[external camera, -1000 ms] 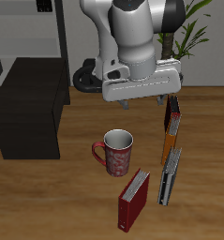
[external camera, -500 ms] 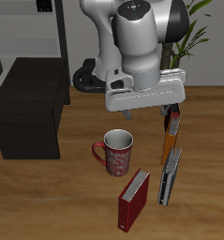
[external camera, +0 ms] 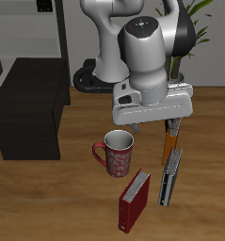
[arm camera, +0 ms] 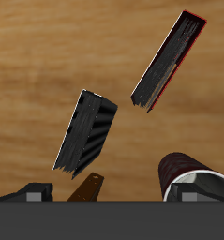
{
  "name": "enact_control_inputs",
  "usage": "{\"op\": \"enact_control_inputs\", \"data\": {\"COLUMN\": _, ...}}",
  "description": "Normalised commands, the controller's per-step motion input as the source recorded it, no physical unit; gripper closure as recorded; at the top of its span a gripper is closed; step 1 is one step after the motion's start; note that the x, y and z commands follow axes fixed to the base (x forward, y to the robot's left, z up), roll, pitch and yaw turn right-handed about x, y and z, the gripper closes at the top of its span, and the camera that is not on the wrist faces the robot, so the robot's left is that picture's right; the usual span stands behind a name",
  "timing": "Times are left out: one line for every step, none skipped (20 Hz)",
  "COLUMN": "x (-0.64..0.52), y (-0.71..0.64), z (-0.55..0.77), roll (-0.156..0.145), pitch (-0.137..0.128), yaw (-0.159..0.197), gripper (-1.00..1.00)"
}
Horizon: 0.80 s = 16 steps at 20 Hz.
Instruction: Place the striped book in the top region of the shelf
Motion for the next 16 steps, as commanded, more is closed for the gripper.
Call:
{"op": "enact_control_inputs", "data": {"x": 0.02, "y": 0.02, "z": -0.11, "roll": 0.009, "pitch": -0.021, "yaw": 0.006, "gripper": -1.0}}
{"op": "enact_control_inputs", "data": {"x": 0.08, "y": 0.16, "z": -0.2, "roll": 0.002, "pitch": 0.011, "yaw": -0.008, "gripper": -1.0}}
{"op": "enact_control_inputs", "data": {"x": 0.05, "y": 0.09, "z": -0.12, "roll": -0.017, "pitch": -0.008, "yaw": 0.007, "gripper": -1.0}}
{"op": "enact_control_inputs", "data": {"x": 0.08, "y": 0.12, "z": -0.13, "roll": 0.02, "pitch": 0.016, "yaw": -0.018, "gripper": -1.0}}
{"op": "enact_control_inputs", "data": {"x": -0.01, "y": 0.18, "z": -0.1, "roll": 0.022, "pitch": -0.026, "yaw": 0.01, "gripper": -1.0}}
{"op": "enact_control_inputs", "data": {"x": 0.04, "y": 0.16, "z": -0.12, "roll": 0.007, "pitch": -0.006, "yaw": -0.013, "gripper": -1.0}}
{"op": "enact_control_inputs", "data": {"x": 0.0, "y": 0.17, "z": -0.12, "roll": 0.008, "pitch": 0.008, "yaw": -0.045, "gripper": -1.0}}
{"op": "enact_control_inputs", "data": {"x": -0.02, "y": -0.03, "z": 0.0, "roll": 0.0, "pitch": 0.0, "yaw": 0.0, "gripper": -1.0}}
{"op": "enact_control_inputs", "data": {"x": 0.06, "y": 0.22, "z": -0.1, "roll": 0.014, "pitch": -0.022, "yaw": 0.025, "gripper": -1.0}}
{"op": "enact_control_inputs", "data": {"x": 0.06, "y": 0.19, "z": -0.11, "roll": -0.005, "pitch": 0.014, "yaw": -0.035, "gripper": -1.0}}
{"op": "enact_control_inputs", "data": {"x": 0.04, "y": 0.31, "z": -0.12, "roll": 0.043, "pitch": 0.01, "yaw": 0.021, "gripper": -1.0}}
{"op": "enact_control_inputs", "data": {"x": 0.07, "y": 0.19, "z": -0.06, "roll": -0.017, "pitch": 0.002, "yaw": 0.012, "gripper": -1.0}}
{"op": "enact_control_inputs", "data": {"x": 0.03, "y": 0.2, "z": -0.01, "roll": 0.017, "pitch": 0.001, "yaw": -0.062, "gripper": -1.0}}
{"op": "enact_control_inputs", "data": {"x": 0.03, "y": 0.29, "z": 0.03, "roll": 0.029, "pitch": -0.034, "yaw": 0.021, "gripper": -1.0}}
{"op": "enact_control_inputs", "data": {"x": 0.04, "y": 0.27, "z": 0.01, "roll": 0.029, "pitch": 0.011, "yaw": -0.035, "gripper": -1.0}}
{"op": "enact_control_inputs", "data": {"x": 0.05, "y": 0.24, "z": -0.03, "roll": 0.013, "pitch": 0.0, "yaw": -0.002, "gripper": -1.0}}
